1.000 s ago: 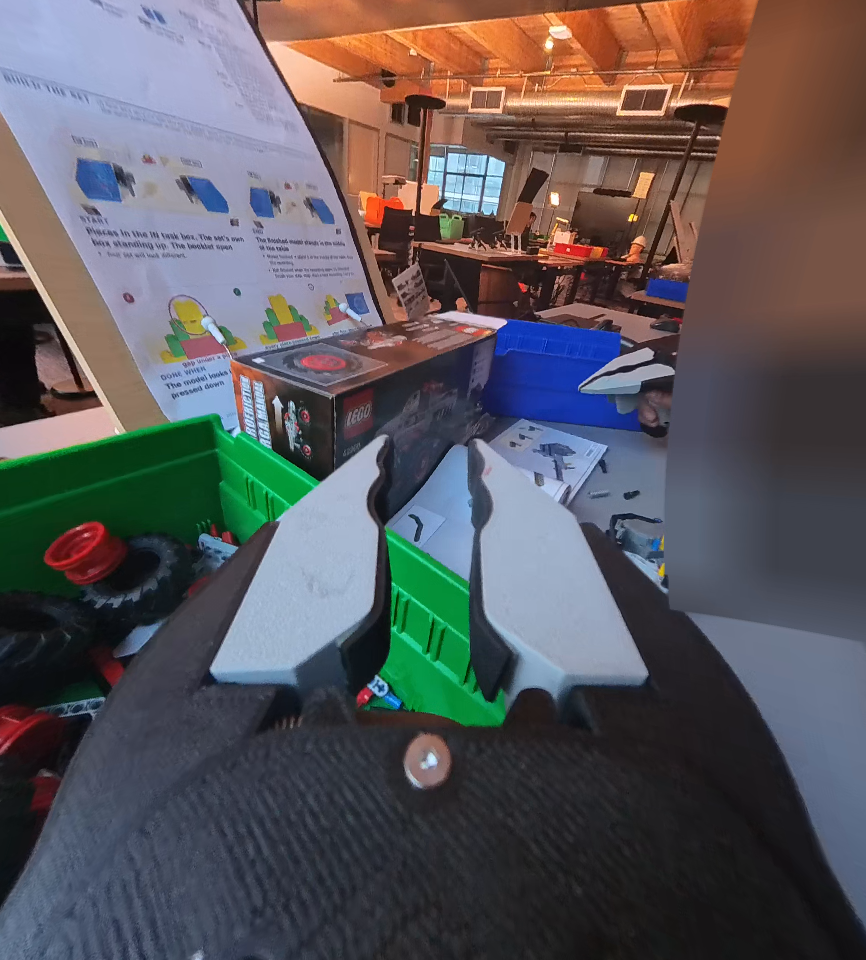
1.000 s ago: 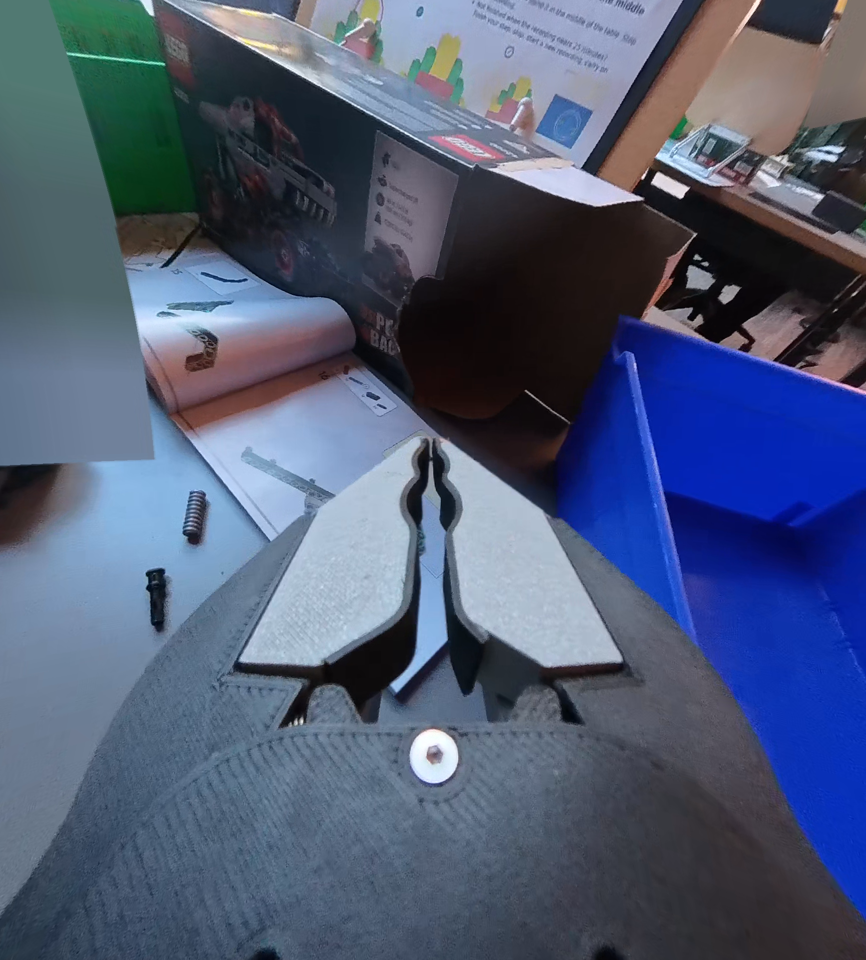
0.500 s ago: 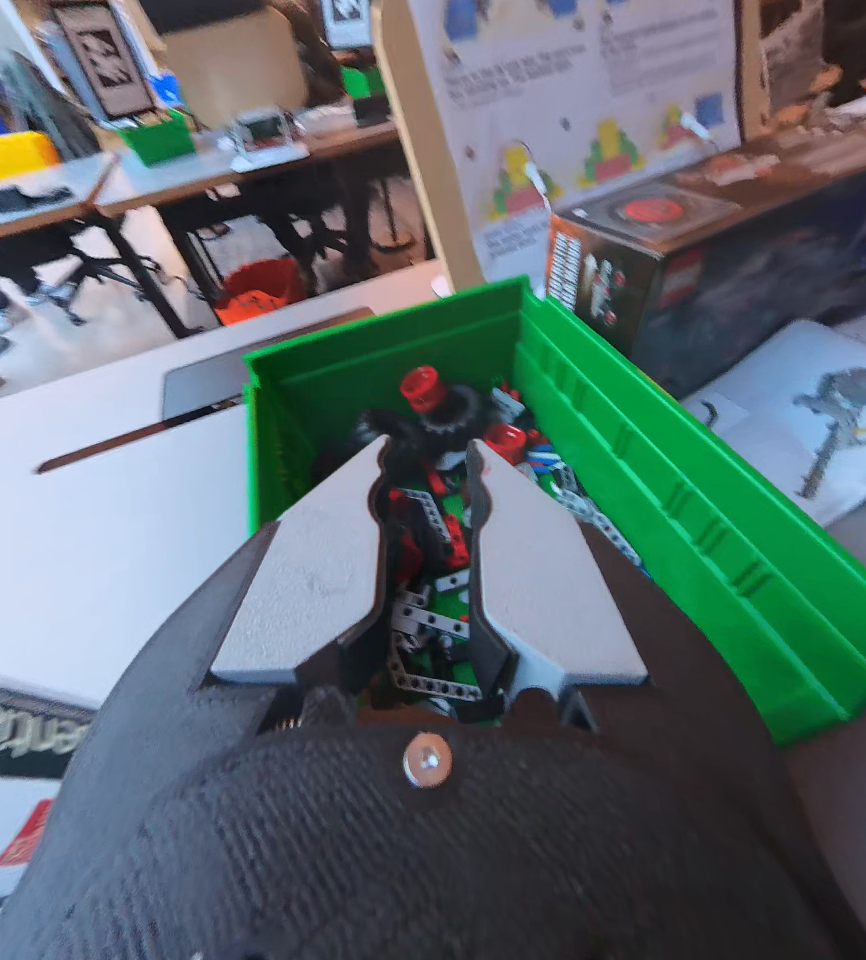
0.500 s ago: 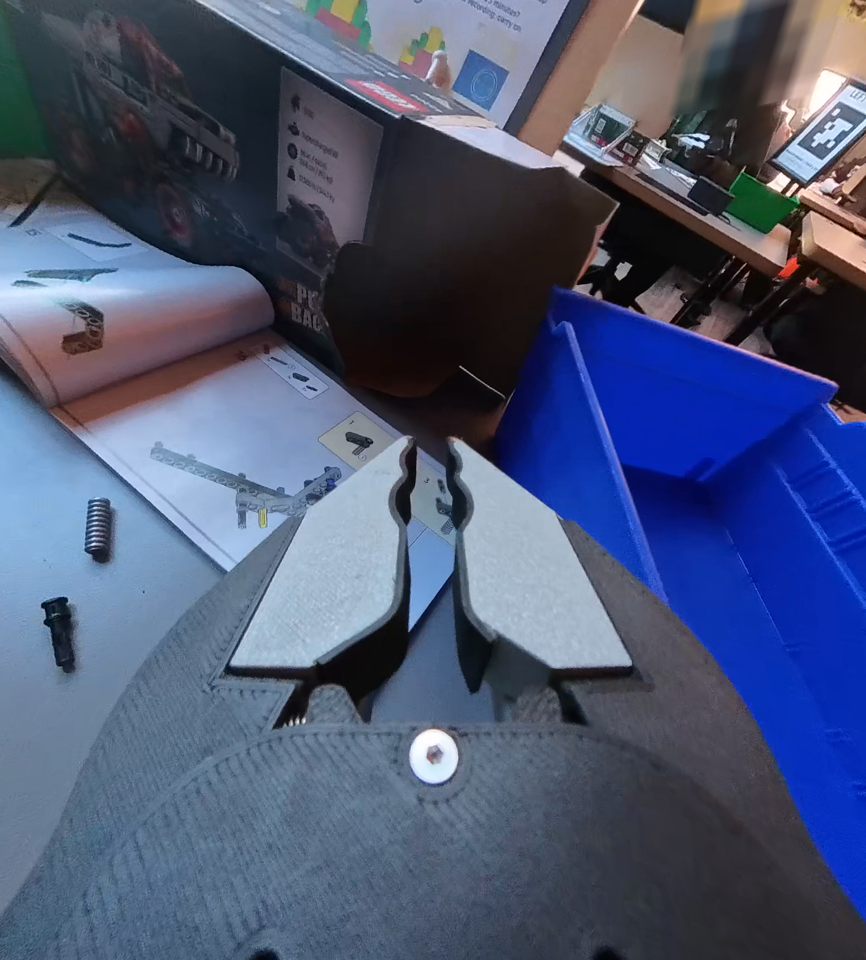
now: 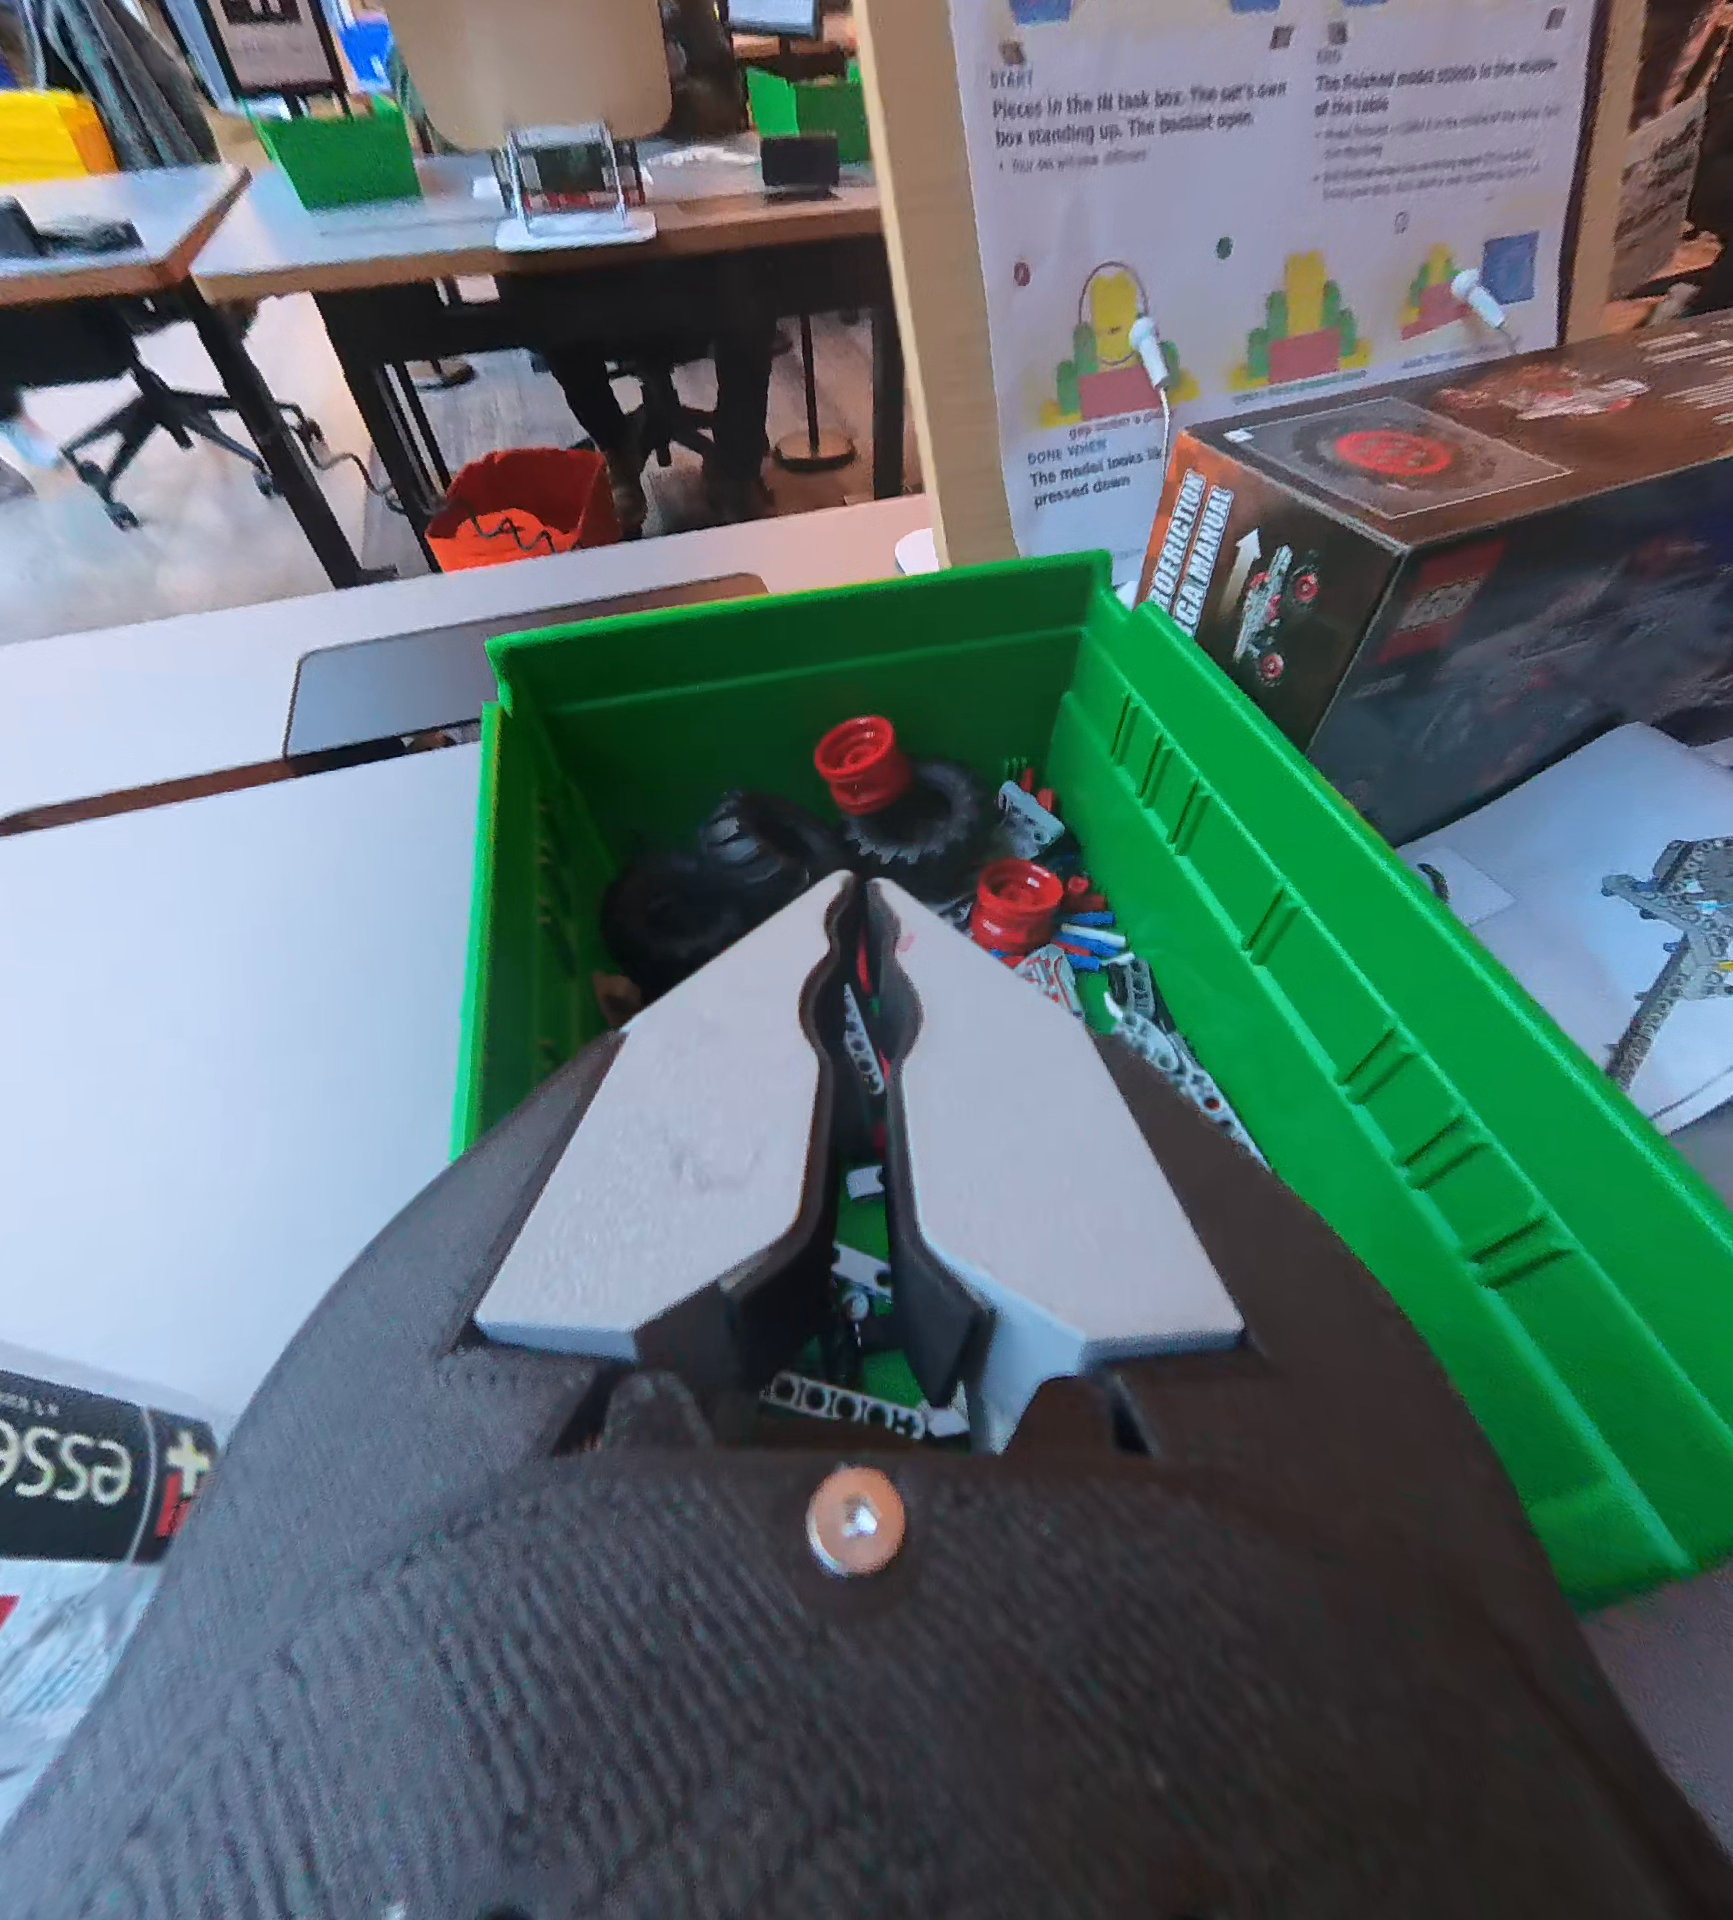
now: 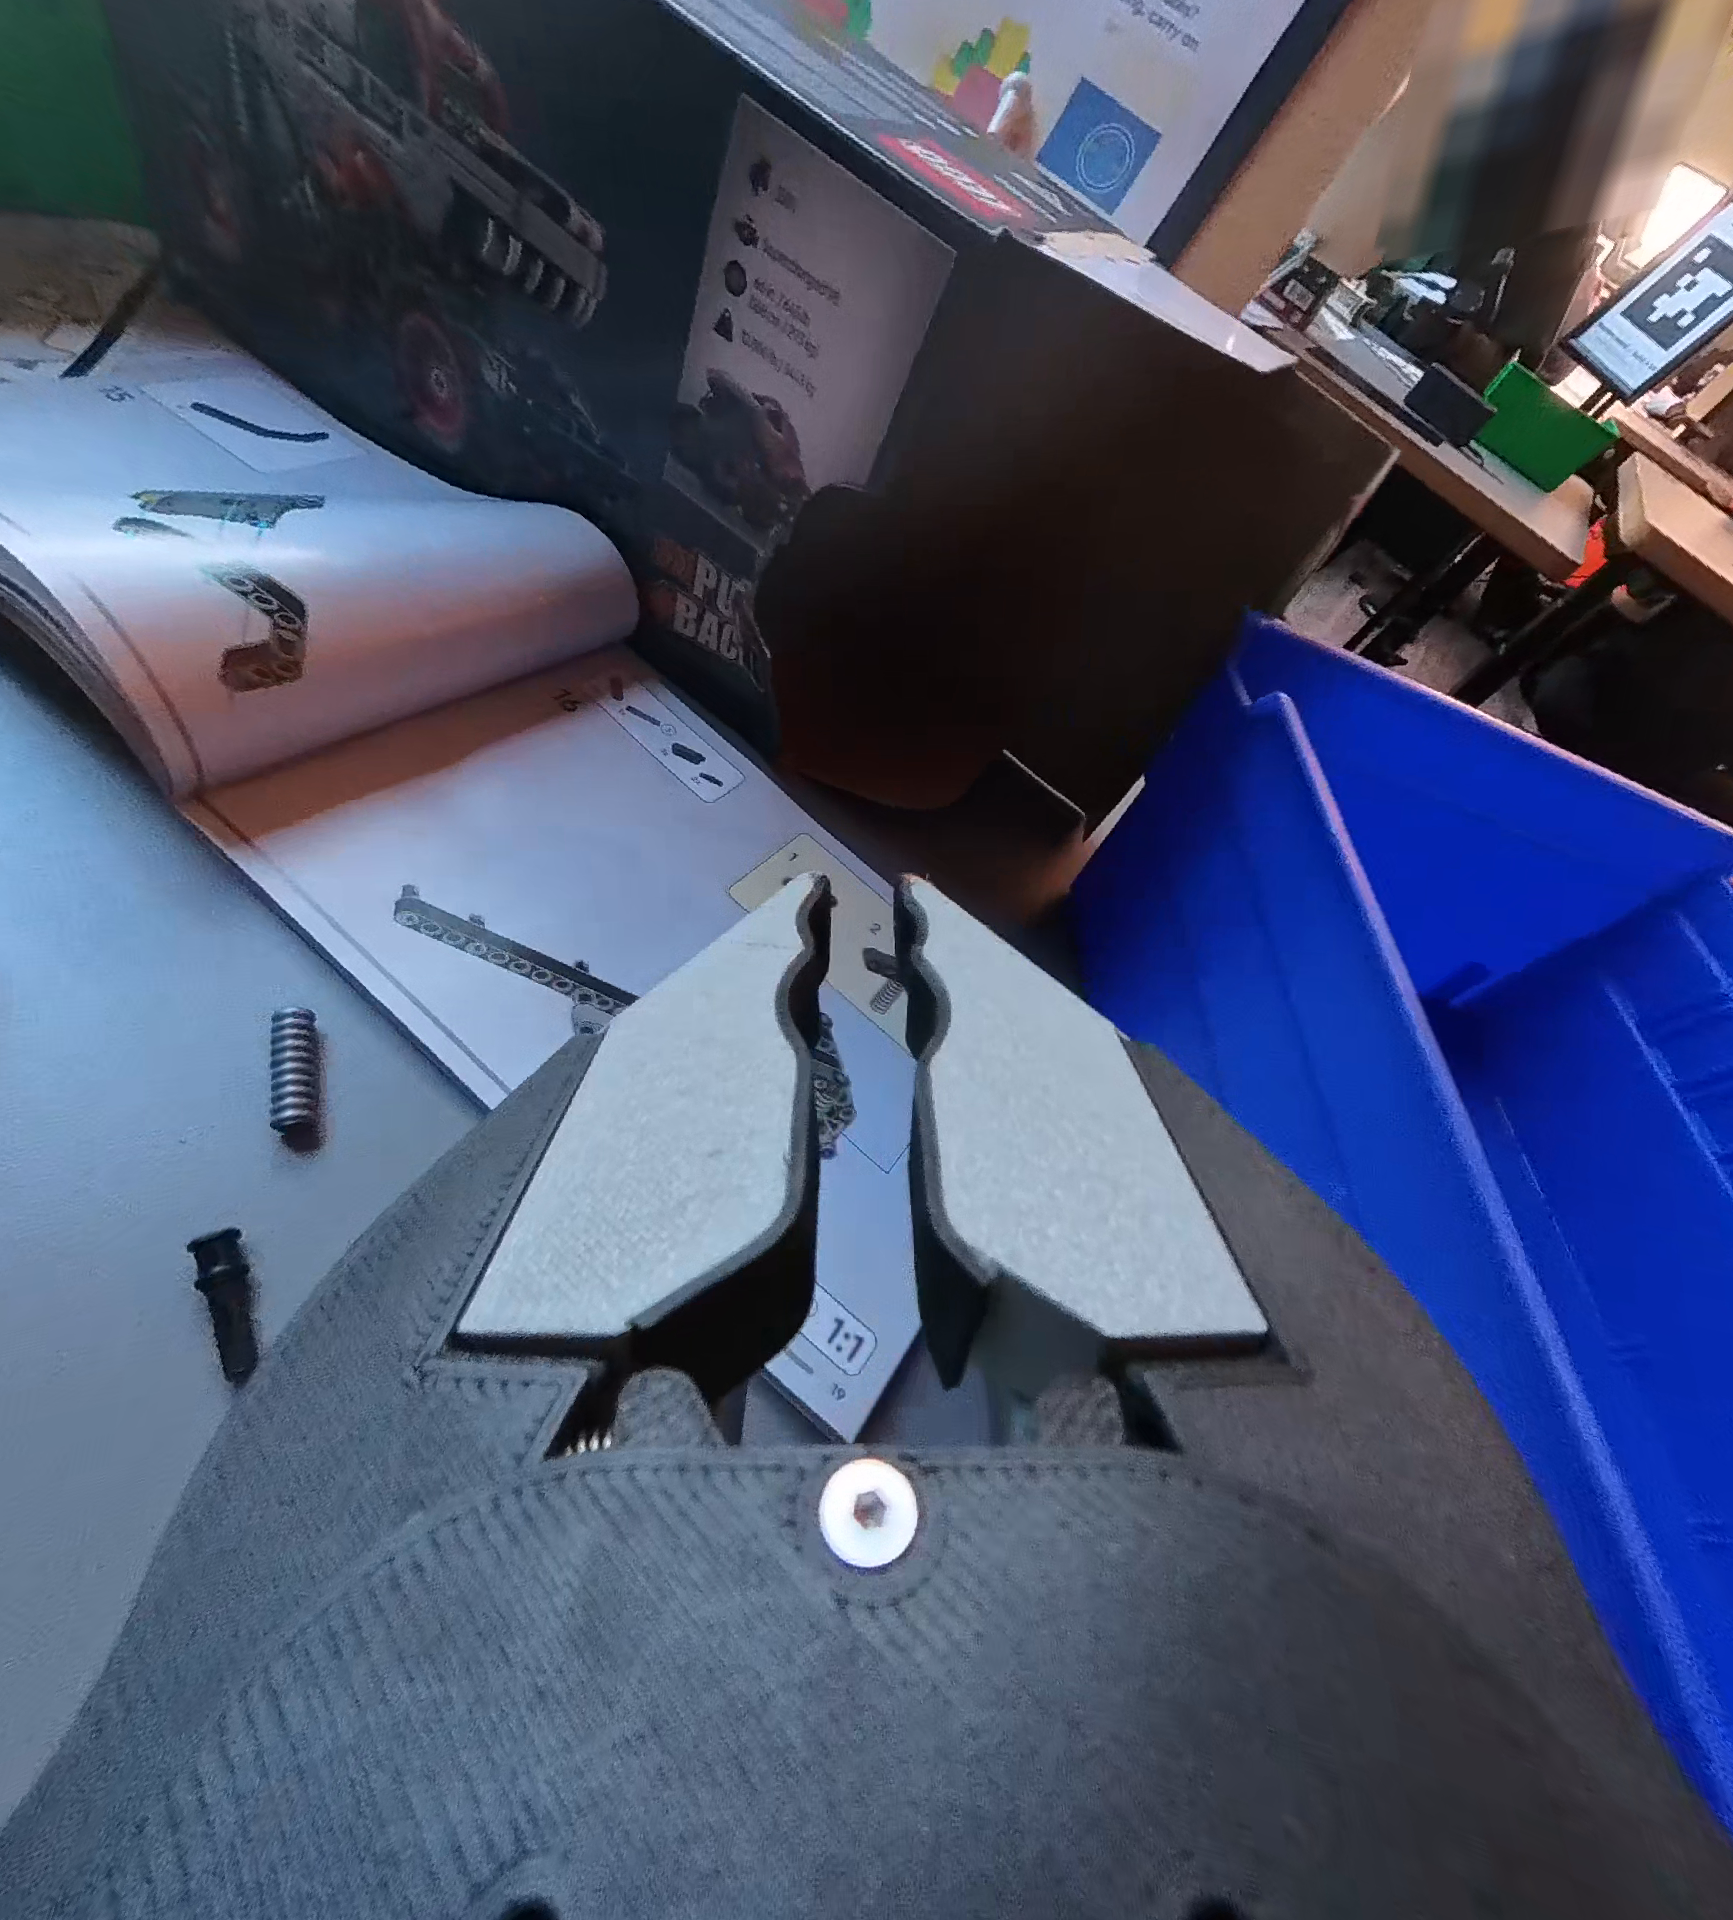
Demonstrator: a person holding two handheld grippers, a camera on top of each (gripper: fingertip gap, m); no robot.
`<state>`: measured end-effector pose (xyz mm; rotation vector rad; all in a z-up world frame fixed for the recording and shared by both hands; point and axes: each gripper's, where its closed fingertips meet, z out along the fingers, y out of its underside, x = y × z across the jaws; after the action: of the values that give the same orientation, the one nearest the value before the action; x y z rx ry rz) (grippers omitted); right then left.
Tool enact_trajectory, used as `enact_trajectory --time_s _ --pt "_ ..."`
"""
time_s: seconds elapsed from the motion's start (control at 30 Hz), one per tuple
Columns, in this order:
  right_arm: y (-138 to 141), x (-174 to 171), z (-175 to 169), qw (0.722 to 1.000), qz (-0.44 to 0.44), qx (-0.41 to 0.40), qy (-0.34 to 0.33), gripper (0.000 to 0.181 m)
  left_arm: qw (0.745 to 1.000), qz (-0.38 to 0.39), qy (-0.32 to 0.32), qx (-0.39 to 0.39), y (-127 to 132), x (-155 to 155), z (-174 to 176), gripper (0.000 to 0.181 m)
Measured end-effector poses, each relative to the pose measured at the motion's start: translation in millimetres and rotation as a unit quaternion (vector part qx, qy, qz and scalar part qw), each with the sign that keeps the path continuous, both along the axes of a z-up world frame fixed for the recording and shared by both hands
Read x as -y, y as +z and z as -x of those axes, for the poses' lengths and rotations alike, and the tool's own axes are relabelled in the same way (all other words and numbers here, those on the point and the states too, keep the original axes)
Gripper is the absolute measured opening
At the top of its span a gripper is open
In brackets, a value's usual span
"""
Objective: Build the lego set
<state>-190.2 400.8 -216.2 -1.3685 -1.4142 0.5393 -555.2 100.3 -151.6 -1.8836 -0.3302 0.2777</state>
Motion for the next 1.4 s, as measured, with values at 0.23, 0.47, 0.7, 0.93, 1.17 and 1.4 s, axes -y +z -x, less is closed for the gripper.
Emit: enact_trajectory --time_s 0.23,0.47,0.7,0.93,1.17,1.4 --pt "9 -5 -2 0.999 0.032 -0.036 -0.003 0.002 1.0 0.008 -0.005 0.01 -5 0 -1 0.0" --pt "9 -5 -4 0.999 0.023 -0.035 -0.002 0.0 0.999 0.029 -0.038 -0.002 -15 -7 -15 0.013" --pt "16 -9 -7 0.998 0.021 -0.059 -0.007 0.0 0.994 0.059 -0.088 -0.005 -28 -15 -35 0.018" --pt "17 -15 -10 0.997 0.024 -0.068 -0.017 0.0 0.995 0.041 -0.09 -0.009 -22 -15 -33 0.016" --pt "16 -17 -11 0.998 0.008 -0.061 -0.021 0.0 0.996 0.024 -0.085 -0.009 -16 -14 -31 0.016" --pt "16 -17 -11 0.998 -0.008 -0.056 -0.022 0.0 0.997 0.012 -0.076 -0.019 -10 -11 -28 0.015"
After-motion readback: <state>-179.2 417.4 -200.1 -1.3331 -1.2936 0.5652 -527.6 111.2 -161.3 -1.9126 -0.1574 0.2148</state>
